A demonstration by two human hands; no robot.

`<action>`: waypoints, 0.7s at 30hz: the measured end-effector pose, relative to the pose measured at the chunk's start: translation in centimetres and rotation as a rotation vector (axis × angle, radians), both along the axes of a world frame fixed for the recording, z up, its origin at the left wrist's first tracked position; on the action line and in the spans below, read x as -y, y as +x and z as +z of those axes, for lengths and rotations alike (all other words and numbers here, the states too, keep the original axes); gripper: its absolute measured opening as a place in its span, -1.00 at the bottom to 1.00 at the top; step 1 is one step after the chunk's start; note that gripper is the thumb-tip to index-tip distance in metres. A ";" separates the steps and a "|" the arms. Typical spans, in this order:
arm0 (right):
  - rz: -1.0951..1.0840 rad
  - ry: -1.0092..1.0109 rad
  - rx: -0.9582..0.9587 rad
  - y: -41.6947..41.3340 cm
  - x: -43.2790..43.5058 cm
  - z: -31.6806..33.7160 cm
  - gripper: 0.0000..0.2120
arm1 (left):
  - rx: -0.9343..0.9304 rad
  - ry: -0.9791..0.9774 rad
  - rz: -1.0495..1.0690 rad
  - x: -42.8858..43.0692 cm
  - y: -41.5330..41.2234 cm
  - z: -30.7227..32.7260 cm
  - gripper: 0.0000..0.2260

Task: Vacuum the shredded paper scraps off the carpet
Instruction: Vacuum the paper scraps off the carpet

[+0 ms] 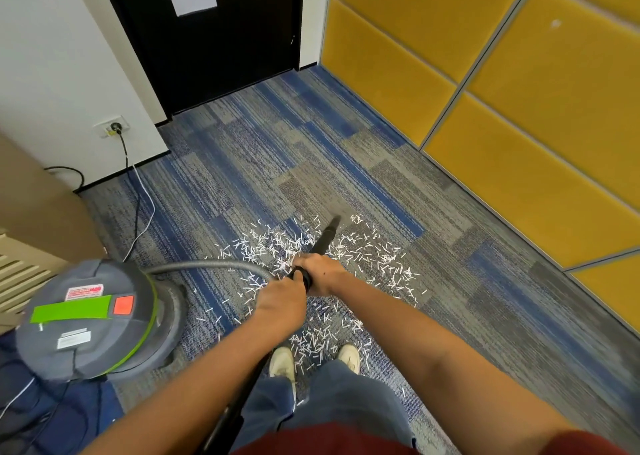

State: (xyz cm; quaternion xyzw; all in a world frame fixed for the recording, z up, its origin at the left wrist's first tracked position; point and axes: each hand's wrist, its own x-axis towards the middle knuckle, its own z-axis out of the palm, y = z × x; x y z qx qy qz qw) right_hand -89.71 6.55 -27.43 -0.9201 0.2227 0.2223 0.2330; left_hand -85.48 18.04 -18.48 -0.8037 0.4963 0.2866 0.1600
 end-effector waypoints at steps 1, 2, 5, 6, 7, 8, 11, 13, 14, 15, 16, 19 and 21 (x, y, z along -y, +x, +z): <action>-0.009 -0.008 -0.005 -0.5 0.2 0.0 -0.81 | -0.005 0.003 -0.016 0.2 -0.3 0.1 -0.44; -0.017 -0.013 -0.010 -1.1 0.4 -0.1 -0.82 | -0.010 0.003 -0.037 0.4 -0.6 0.2 -0.42; -0.043 -0.026 -0.013 -2.6 0.8 -0.3 -0.82 | -0.024 -0.003 -0.092 0.8 -1.4 0.7 -0.40; -0.055 -0.027 -0.015 -3.0 0.9 -0.3 -0.80 | -0.031 0.000 -0.105 0.9 -1.6 0.8 -0.39; -0.069 -0.028 -0.020 -3.3 0.9 -0.3 -0.79 | -0.038 -0.002 -0.113 1.0 -1.8 0.9 -0.40; -0.080 -0.025 -0.018 -3.5 1.0 -0.3 -0.79 | -0.045 -0.007 -0.116 1.1 -1.9 0.9 -0.41; -0.092 -0.022 -0.007 -3.4 1.0 -0.4 -0.80 | -0.049 -0.016 -0.118 1.2 -1.7 0.7 -0.43; -0.097 -0.013 -0.003 -2.9 0.9 -0.4 -0.82 | -0.049 -0.027 -0.099 1.2 -1.2 0.5 -0.46; -0.097 -0.008 -0.002 -2.6 1.0 -0.3 -0.83 | -0.049 -0.032 -0.089 1.2 -0.9 0.5 -0.48; -0.096 -0.004 -0.004 -2.4 1.1 -0.3 -0.83 | -0.049 -0.036 -0.081 1.3 -0.7 0.4 -0.49; -0.088 -0.005 -0.002 -2.1 1.2 -0.1 -0.83 | -0.047 -0.038 -0.075 1.3 -0.5 0.4 -0.49; -0.077 -0.009 0.018 -1.2 1.6 0.2 -0.83 | -0.023 -0.032 -0.061 1.6 -0.1 0.6 -0.45; -0.077 -0.010 0.015 -0.7 2.0 0.2 -0.83 | -0.019 -0.036 -0.055 2.0 0.1 0.7 -0.42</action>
